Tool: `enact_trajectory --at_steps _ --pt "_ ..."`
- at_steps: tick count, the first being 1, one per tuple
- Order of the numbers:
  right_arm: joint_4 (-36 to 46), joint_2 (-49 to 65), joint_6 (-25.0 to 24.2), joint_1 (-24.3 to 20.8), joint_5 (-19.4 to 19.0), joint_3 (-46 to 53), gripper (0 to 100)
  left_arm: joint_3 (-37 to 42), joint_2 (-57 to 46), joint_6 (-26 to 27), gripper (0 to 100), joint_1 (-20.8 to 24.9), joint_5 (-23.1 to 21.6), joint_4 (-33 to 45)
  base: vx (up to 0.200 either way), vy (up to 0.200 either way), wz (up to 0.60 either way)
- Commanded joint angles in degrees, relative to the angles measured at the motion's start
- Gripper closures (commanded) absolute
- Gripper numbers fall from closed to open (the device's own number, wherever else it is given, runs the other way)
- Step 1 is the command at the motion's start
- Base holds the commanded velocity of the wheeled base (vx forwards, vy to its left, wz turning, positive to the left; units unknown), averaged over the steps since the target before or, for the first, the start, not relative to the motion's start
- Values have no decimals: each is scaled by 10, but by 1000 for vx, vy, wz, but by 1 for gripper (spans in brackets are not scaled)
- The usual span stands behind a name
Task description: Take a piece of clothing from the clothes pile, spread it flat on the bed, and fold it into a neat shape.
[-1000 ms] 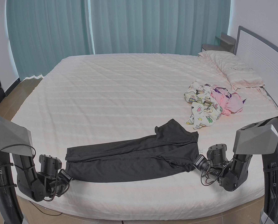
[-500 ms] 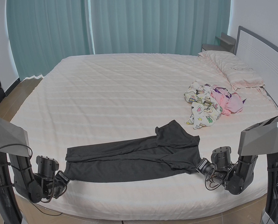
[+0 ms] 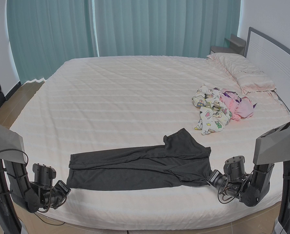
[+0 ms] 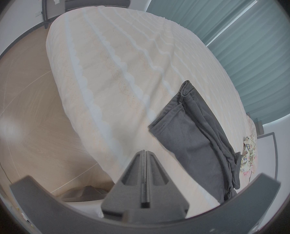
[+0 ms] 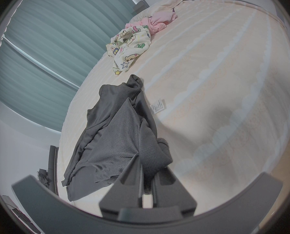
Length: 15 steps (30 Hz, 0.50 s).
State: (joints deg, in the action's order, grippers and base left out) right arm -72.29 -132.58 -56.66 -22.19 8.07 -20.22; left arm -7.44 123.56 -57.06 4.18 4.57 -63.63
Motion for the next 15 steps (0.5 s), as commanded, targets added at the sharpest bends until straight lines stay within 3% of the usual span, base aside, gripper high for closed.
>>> enact_trajectory --at_steps 1,15 --pt "4 10 1 -8 -1 14 100 12 -17 7 100 -4 -9 2 0 0 0" --pt "5 19 45 -33 -1 56 100 50 -3 71 100 -8 -10 -3 0 0 0"
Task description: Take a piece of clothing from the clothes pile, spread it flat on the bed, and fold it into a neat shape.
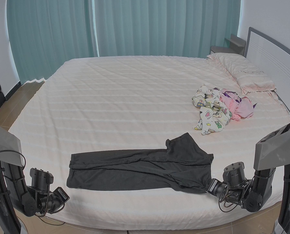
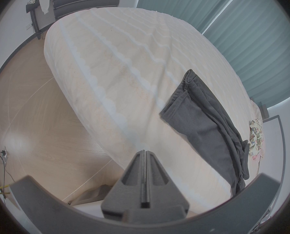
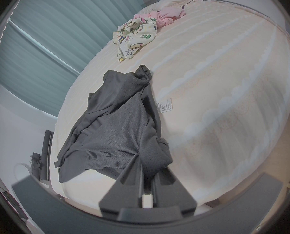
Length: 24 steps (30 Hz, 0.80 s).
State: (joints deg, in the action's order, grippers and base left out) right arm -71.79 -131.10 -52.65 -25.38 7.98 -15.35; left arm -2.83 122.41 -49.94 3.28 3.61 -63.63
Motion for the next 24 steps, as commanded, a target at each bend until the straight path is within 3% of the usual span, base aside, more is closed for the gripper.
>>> enact_trajectory --at_steps 1,2,3,4,11,16,20,24 --pt "0 4 7 -1 0 8 100 3 8 0 100 1 -1 -3 0 0 0" --pt "0 4 8 0 1 8 100 3 8 0 100 1 -1 -3 0 0 0" --pt "0 2 9 1 1 8 100 1 8 0 0 1 -2 -4 0 0 0" --pt "0 1 9 2 1 8 0 0 8 0 0 1 -3 -4 0 0 0" --pt "0 8 17 3 1 15 0 9 -1 0 0 -2 -9 -4 0 0 0" --pt "-2 19 51 24 5 23 0 12 -19 0 0 -6 -23 -4 0 0 0" --pt "-5 46 88 76 7 22 0 12 -38 -1 0 -36 -97 -4 0 0 0" --pt "-11 86 89 98 -4 17 0 9 -33 -1 0 -42 -110 -4 0 0 0"
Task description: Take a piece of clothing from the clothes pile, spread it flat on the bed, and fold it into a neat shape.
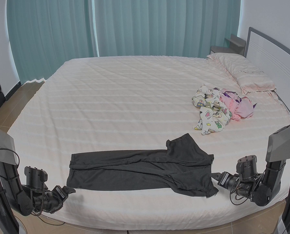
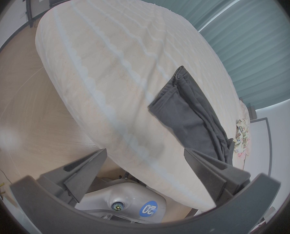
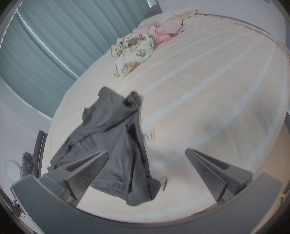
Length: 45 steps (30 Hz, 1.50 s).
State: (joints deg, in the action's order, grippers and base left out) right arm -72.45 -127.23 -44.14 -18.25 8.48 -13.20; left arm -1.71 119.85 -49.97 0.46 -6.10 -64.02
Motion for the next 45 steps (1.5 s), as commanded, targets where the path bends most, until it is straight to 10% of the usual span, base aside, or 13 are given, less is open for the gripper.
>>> enact_trajectory --at_steps 1,10,28,29,45 --pt "-5 55 1 27 -19 -4 0 -3 -7 0 0 -13 -16 0 0 0 0" --pt "-20 8 3 31 -191 -26 0 -5 -10 -3 0 -13 -62 -1 0 0 0" --pt "-118 -64 85 49 -217 63 0 -3 -5 0 0 -9 -56 -1 0 0 0" --pt "-118 -64 85 49 -217 63 100 -3 -5 0 0 -9 -56 -1 0 0 0" --pt "-173 -125 134 113 -218 60 100 -4 -5 1 0 -9 -56 -1 0 0 0"
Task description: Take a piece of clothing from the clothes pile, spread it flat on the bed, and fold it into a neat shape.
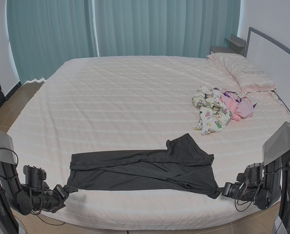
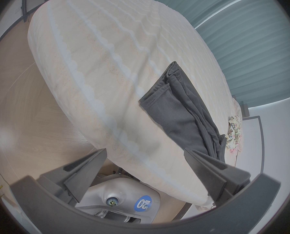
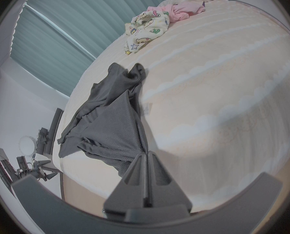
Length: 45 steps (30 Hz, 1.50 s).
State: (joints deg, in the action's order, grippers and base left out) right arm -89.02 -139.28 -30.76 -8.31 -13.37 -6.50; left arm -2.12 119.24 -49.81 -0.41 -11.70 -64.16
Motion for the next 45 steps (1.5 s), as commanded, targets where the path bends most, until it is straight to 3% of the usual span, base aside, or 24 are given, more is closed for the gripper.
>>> enact_trajectory --at_steps 1,4,5,15,19,21,24,27,31,45 --pt "-7 -5 0 13 0 -6 100 -1 2 0 0 0 0 0 0 0 0" --pt "-7 -8 3 2 0 -2 100 -1 2 0 0 0 0 0 0 0 0" --pt "-7 -7 3 -1 0 -3 0 -1 2 0 0 0 0 0 0 0 0" --pt "-7 114 -15 -7 9 -4 0 -3 2 -2 0 0 0 0 0 0 0" --pt "-6 154 -66 -38 18 -5 0 -5 2 -3 0 0 0 0 0 0 0" --pt "-6 151 -139 -92 35 -21 0 -6 0 -6 0 0 0 -1 0 0 0" --pt "-6 127 -179 -116 68 -55 0 -14 -1 -13 0 0 1 -4 0 0 0" --pt "-6 97 -185 -118 111 -97 0 -36 -4 -53 0 0 4 -8 0 0 0" --pt "-6 77 -188 -117 112 -96 0 -46 -9 -86 0 0 4 -11 0 0 0" --pt "-7 67 -188 -103 116 -98 0 -44 -16 -87 0 -1 7 -13 129 0 0"
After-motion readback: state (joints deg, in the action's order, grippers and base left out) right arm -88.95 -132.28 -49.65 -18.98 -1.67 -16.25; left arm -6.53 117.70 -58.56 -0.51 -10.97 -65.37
